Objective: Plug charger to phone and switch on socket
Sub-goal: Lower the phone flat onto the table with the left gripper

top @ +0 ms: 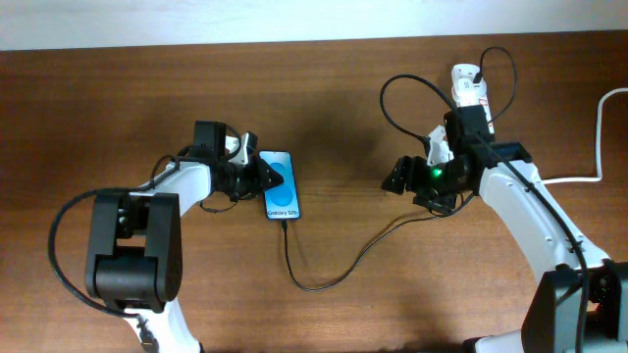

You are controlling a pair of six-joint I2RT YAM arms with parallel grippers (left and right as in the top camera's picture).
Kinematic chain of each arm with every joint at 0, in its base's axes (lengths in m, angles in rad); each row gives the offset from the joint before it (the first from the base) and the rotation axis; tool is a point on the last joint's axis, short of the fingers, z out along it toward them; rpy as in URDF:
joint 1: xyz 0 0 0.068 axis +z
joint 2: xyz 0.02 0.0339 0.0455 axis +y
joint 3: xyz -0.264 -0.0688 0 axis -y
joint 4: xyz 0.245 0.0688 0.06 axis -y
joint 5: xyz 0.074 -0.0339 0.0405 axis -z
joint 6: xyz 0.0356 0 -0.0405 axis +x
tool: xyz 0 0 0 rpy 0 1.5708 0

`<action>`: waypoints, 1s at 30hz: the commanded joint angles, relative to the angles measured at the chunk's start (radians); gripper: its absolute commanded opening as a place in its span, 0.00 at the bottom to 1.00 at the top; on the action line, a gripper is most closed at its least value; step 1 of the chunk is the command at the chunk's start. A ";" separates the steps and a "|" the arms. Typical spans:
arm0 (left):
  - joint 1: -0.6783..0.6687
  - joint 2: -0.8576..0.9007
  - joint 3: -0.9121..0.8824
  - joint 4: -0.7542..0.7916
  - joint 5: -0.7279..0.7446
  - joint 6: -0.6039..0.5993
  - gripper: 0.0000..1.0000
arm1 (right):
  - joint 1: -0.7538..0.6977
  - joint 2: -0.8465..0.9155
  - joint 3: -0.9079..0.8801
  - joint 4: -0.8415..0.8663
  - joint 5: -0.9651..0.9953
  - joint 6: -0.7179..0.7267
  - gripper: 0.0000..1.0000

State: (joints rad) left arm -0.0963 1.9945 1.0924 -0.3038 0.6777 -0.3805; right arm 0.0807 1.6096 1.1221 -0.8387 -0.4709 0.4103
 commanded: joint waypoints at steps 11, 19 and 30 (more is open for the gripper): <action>-0.001 0.033 -0.005 -0.050 -0.058 0.023 0.42 | -0.003 -0.015 0.008 -0.004 0.013 -0.014 0.80; -0.001 0.033 0.035 -0.120 -0.125 0.023 0.52 | -0.003 -0.015 0.008 -0.004 0.013 -0.014 0.81; -0.001 0.032 0.097 -0.207 -0.228 0.011 0.58 | -0.003 -0.015 0.008 -0.012 0.039 -0.014 0.83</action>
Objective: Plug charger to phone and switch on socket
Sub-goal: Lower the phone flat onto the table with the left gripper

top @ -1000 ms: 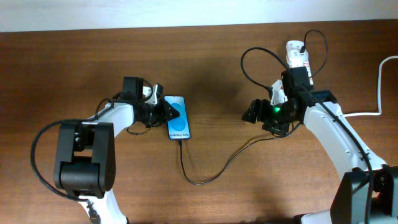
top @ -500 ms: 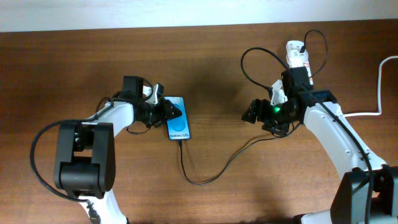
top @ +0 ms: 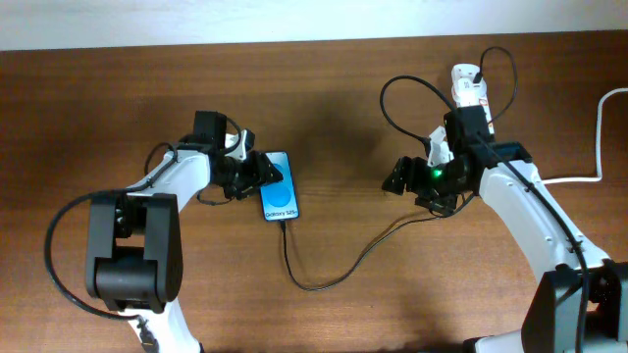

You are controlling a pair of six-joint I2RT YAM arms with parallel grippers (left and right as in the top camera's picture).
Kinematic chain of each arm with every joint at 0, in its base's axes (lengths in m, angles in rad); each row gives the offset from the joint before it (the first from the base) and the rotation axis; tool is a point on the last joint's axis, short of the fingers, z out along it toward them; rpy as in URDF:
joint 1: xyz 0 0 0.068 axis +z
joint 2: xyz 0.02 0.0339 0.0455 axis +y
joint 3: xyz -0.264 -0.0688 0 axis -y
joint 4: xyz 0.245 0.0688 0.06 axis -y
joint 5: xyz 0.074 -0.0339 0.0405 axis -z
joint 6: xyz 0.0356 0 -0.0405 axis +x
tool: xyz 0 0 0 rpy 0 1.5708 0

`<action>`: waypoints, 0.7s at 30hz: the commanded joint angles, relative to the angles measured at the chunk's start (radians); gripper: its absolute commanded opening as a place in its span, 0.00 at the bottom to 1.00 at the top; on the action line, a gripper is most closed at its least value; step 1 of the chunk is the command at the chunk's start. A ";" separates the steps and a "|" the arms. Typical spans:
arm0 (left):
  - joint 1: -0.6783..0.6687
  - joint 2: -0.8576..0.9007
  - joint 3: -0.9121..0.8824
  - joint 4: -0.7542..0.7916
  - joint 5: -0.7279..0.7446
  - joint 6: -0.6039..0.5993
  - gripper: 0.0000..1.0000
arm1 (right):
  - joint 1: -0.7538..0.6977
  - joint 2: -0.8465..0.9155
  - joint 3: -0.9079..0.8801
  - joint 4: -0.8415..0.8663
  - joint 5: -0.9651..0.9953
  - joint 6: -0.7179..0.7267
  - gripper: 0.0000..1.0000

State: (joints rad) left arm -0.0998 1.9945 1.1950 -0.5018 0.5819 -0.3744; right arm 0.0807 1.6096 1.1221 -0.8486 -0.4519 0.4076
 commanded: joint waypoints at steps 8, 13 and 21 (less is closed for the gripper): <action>0.002 0.032 -0.006 -0.008 -0.146 0.001 0.60 | -0.003 -0.015 0.008 -0.002 0.020 -0.012 0.83; 0.002 0.032 -0.006 -0.008 -0.146 -0.006 0.62 | -0.003 -0.015 0.008 -0.002 0.020 -0.011 0.83; 0.002 0.032 -0.006 -0.013 -0.164 -0.006 0.64 | -0.003 -0.015 0.008 -0.005 0.020 -0.011 0.84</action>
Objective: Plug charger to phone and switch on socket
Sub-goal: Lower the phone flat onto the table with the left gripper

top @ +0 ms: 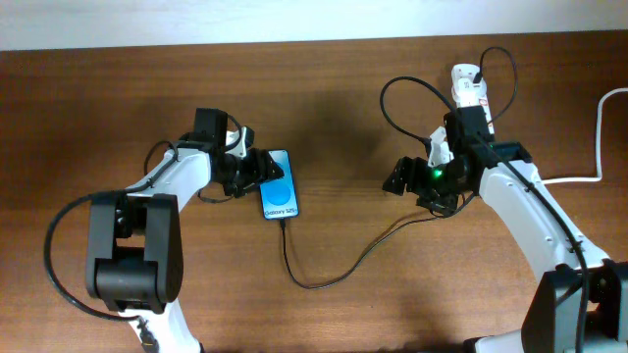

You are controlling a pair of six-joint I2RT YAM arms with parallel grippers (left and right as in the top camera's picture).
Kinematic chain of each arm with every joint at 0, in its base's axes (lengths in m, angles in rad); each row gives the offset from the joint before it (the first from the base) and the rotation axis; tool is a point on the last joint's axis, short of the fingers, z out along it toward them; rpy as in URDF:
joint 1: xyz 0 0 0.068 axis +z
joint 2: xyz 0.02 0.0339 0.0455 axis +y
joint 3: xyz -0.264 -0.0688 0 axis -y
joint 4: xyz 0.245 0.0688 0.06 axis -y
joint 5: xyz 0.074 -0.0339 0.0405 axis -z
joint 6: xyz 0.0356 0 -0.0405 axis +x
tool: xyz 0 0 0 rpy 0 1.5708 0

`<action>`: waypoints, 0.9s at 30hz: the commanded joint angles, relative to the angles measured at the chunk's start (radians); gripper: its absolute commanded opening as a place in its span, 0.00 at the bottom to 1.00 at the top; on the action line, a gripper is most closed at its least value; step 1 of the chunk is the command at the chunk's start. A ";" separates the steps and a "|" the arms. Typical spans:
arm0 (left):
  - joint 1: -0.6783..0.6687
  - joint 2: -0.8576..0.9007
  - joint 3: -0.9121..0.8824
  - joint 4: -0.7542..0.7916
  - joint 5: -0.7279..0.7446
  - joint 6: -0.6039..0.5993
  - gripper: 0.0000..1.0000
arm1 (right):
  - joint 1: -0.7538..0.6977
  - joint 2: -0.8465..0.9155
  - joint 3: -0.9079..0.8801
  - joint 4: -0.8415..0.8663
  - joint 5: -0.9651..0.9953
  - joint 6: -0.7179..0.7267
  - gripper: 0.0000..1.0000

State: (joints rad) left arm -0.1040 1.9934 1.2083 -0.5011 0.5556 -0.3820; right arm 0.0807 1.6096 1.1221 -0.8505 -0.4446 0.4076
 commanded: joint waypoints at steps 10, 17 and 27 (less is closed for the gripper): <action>0.006 0.034 -0.020 -0.051 -0.177 0.001 0.64 | -0.003 -0.015 0.008 -0.003 0.013 -0.011 0.84; 0.005 0.034 -0.020 -0.064 -0.198 -0.006 0.69 | -0.003 -0.015 0.008 -0.004 0.013 -0.011 0.84; 0.006 0.034 -0.020 -0.034 -0.198 -0.023 0.74 | -0.003 -0.015 0.008 -0.003 0.013 -0.012 0.85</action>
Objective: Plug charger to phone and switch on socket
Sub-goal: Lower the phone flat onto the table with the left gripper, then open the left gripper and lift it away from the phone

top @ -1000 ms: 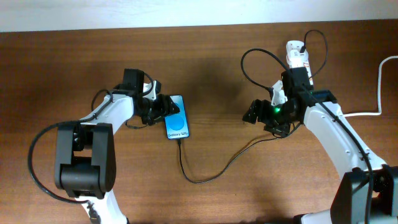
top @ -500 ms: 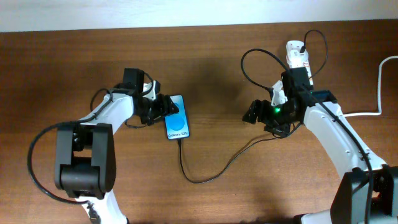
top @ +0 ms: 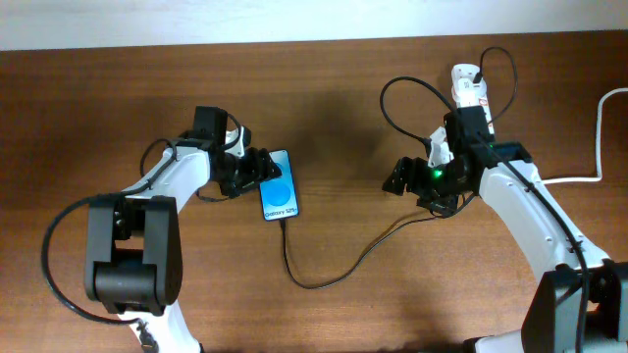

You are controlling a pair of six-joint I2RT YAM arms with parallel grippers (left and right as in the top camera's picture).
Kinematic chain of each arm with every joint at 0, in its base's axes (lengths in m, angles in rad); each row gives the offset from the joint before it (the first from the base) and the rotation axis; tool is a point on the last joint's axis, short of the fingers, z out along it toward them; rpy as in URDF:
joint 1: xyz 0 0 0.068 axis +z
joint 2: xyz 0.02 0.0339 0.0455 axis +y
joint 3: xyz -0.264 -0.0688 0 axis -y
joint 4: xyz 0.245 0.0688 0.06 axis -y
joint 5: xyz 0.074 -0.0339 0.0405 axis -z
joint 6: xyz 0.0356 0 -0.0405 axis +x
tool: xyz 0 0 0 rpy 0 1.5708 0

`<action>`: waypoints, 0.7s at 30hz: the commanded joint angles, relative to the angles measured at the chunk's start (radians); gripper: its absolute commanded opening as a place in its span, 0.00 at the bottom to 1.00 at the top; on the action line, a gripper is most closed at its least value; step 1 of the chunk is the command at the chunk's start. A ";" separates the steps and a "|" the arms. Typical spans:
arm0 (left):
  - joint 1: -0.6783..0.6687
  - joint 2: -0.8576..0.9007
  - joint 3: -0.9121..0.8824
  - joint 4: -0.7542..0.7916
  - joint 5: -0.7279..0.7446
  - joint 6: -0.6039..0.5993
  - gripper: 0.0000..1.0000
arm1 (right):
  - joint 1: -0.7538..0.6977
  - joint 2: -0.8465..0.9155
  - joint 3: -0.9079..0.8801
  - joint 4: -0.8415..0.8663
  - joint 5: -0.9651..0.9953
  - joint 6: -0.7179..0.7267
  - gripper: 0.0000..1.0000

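A phone (top: 279, 187) with a blue screen lies face up on the wooden table, left of centre. A black charger cable (top: 329, 275) runs from the phone's near end in a loop to the right and up to a white socket strip (top: 468, 86) at the back right. My left gripper (top: 259, 169) sits at the phone's upper left corner; its fingers look slightly apart beside the phone. My right gripper (top: 402, 176) hovers right of centre, below the socket strip, and I cannot tell how its jaws stand.
A white cable (top: 599, 137) leaves the socket strip area toward the right edge. The black cable makes a high loop (top: 412, 93) left of the strip. The arm bases stand at the near left and near right corners.
The left gripper has drawn back a little to the upper left of the phone. The phone, cable and right arm have not moved.
At first the left gripper lay over the phone's upper left part, with the cable at the phone's near end. At each later moment it stood a little farther up and left, leaving the screen more exposed. The right arm stayed still below the socket strip throughout.
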State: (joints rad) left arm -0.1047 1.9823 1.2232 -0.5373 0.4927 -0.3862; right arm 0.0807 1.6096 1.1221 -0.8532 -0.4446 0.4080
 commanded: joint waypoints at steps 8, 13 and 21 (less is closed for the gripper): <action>0.006 0.045 -0.035 0.037 -0.134 -0.039 0.87 | -0.003 -0.015 0.008 -0.001 0.017 -0.012 0.85; 0.006 0.045 -0.035 0.085 -0.130 -0.042 0.89 | -0.003 -0.015 0.008 0.000 0.039 -0.012 0.85; 0.004 0.045 -0.035 0.125 -0.092 -0.047 0.95 | -0.003 -0.015 0.008 0.001 0.039 -0.012 0.85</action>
State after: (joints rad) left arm -0.1051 1.9766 1.2240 -0.4179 0.4442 -0.4313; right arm 0.0811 1.6096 1.1221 -0.8528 -0.4221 0.4076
